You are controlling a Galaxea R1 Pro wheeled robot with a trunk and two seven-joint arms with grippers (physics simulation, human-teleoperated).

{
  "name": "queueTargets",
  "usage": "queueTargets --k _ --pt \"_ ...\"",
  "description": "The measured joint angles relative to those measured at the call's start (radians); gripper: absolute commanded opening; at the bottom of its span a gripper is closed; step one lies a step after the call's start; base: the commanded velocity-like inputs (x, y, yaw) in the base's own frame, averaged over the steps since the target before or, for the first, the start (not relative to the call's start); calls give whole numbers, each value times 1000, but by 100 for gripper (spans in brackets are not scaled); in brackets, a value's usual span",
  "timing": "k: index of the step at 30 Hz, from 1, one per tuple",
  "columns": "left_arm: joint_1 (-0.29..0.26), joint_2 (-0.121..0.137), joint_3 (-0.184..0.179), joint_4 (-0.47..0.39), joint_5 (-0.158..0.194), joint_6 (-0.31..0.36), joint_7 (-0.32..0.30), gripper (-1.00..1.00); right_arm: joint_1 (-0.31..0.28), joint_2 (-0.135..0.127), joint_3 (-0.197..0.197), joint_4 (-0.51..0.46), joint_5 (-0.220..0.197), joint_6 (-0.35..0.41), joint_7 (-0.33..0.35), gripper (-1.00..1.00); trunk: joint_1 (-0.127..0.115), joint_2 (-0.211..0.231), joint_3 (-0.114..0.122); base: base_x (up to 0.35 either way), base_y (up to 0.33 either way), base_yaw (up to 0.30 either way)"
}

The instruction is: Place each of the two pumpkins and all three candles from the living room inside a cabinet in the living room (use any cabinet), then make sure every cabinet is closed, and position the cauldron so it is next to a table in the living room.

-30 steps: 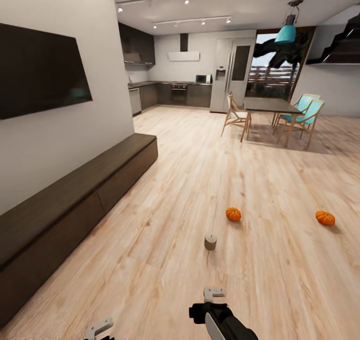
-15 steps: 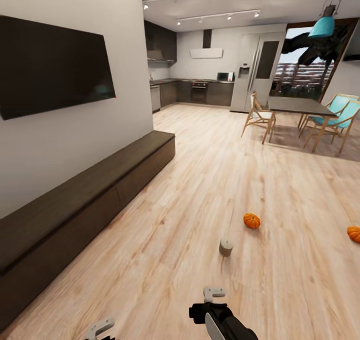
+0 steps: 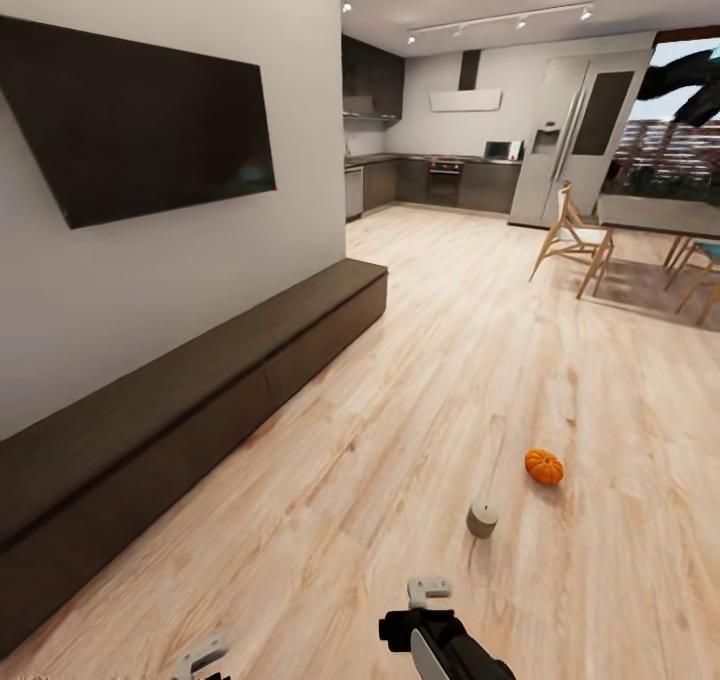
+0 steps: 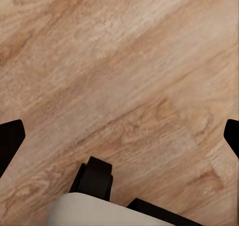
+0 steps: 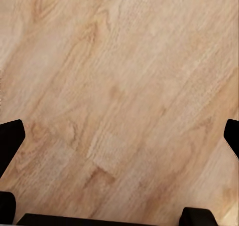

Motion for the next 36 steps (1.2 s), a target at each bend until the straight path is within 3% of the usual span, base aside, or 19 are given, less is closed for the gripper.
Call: queueTargets --k 18,36 --pt "0 1 1 11 0 0 0 100 0 0 0 2 0 0 0 100 0 0 -10 137 -121 271" --pt "0 1 0 11 0 0 0 100 0 0 2 2 0 -1 -1 100 0 0 -17 11 -9 272"
